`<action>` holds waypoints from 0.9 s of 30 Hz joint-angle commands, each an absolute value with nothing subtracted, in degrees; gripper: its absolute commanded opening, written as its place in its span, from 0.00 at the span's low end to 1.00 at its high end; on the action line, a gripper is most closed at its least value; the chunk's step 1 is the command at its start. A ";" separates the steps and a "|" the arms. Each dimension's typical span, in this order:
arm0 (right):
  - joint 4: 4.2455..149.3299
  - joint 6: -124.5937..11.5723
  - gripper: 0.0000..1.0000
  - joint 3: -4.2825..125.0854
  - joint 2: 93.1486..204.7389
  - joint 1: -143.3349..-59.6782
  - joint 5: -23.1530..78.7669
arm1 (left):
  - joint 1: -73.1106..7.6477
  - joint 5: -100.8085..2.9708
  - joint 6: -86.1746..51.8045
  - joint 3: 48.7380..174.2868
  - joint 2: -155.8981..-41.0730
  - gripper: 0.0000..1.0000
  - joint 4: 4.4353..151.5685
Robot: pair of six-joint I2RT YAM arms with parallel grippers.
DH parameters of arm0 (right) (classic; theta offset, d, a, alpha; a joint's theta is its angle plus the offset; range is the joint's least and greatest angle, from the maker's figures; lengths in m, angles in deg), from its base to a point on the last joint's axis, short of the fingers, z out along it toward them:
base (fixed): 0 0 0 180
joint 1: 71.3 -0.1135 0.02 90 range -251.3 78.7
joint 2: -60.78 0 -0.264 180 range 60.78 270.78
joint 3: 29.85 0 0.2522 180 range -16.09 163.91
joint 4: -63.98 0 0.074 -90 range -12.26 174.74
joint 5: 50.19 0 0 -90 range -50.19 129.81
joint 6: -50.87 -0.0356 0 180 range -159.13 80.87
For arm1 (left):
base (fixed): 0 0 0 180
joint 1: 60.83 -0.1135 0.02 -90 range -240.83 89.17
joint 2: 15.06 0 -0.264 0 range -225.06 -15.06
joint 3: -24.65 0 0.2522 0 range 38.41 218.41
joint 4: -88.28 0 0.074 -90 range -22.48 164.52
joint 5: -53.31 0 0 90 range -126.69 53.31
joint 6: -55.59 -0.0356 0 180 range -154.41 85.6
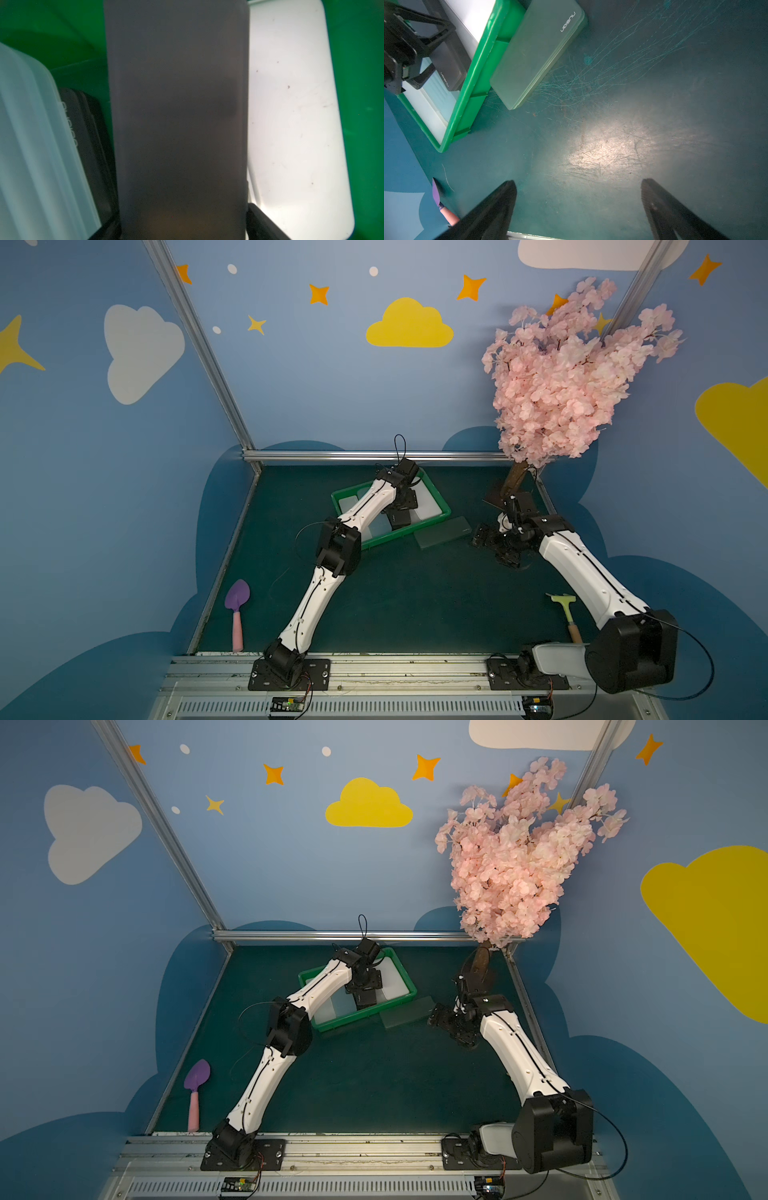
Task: Put the pencil case into the storage box
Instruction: Place the pencil case at the storage box, then pick up the pencil case from the center of the board.
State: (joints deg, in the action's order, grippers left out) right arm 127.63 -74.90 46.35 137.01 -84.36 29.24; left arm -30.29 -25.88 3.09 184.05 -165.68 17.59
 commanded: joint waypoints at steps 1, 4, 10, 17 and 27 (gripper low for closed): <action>127.40 -75.31 0.98 46.48 137.88 -84.93 29.00 | -29.82 -25.44 1.88 183.84 -162.00 0.89 17.85; 127.49 -76.91 0.98 47.13 138.45 -85.07 28.98 | -29.50 -25.84 0.61 184.04 -160.25 0.91 19.25; 128.04 -82.74 0.99 50.41 143.23 -84.91 30.85 | -28.44 -28.92 -1.39 183.94 -155.46 0.94 21.16; 130.99 -86.88 0.99 60.60 154.45 -84.67 36.17 | -27.55 -32.96 -1.92 179.70 -147.32 0.95 20.99; 139.07 -98.32 0.98 76.11 173.25 -83.34 33.30 | -29.77 -27.27 -4.45 154.38 -125.53 0.95 26.07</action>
